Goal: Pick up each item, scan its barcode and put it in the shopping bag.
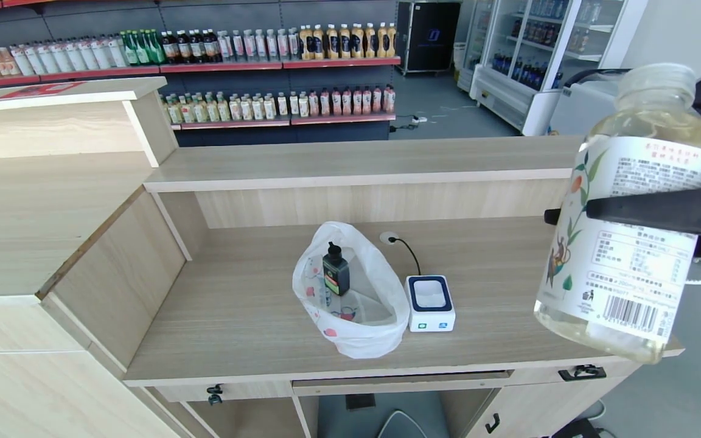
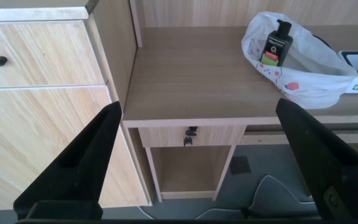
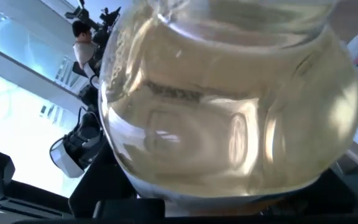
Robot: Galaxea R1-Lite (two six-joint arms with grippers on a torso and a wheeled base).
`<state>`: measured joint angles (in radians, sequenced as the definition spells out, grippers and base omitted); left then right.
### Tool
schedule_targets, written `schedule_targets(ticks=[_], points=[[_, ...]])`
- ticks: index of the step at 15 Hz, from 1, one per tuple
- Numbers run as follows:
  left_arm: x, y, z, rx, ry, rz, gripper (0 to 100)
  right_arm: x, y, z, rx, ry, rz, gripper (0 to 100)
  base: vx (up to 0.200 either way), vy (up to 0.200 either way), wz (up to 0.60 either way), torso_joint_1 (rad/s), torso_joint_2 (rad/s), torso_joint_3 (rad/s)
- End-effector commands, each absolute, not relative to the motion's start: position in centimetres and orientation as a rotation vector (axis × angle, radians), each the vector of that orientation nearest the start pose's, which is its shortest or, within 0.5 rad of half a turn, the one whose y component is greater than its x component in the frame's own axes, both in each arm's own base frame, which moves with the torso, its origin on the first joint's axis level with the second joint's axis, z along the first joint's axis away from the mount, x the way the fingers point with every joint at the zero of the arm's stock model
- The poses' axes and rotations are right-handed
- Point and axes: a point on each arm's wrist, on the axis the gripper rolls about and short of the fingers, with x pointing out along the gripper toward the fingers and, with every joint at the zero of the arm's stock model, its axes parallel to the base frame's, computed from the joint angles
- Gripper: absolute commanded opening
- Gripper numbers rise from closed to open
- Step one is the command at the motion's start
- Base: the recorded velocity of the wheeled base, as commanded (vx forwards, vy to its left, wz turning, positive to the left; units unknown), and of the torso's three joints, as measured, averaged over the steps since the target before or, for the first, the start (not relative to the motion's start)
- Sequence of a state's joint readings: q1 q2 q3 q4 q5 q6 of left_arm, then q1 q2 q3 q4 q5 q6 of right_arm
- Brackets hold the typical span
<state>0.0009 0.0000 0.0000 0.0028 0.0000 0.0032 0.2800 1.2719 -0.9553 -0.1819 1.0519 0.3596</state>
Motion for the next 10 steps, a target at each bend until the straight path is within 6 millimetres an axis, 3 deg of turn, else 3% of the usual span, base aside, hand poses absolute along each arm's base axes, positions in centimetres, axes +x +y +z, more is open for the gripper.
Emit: schedule_targets(ticks=[1, 7, 10], points=[[-2.3, 0.0, 7.5, 0.003, 0.005, 0.002, 100, 16.9, 7.6, 28.8, 0.342, 0.375, 1.333, 0, 0.000, 0.000, 0.00, 0.000, 0.00, 0.000], [-2.3, 0.0, 7.5, 0.003, 0.003, 0.002, 100, 16.0, 9.8, 28.8, 0.321, 0.394, 1.416, 0, 0.000, 0.000, 0.00, 0.000, 0.00, 0.000], [-2.3, 0.0, 7.5, 0.003, 0.005, 0.002, 100, 16.2, 10.0, 28.5, 0.325, 0.410, 1.413, 0, 0.000, 0.000, 0.00, 0.000, 0.00, 0.000]])
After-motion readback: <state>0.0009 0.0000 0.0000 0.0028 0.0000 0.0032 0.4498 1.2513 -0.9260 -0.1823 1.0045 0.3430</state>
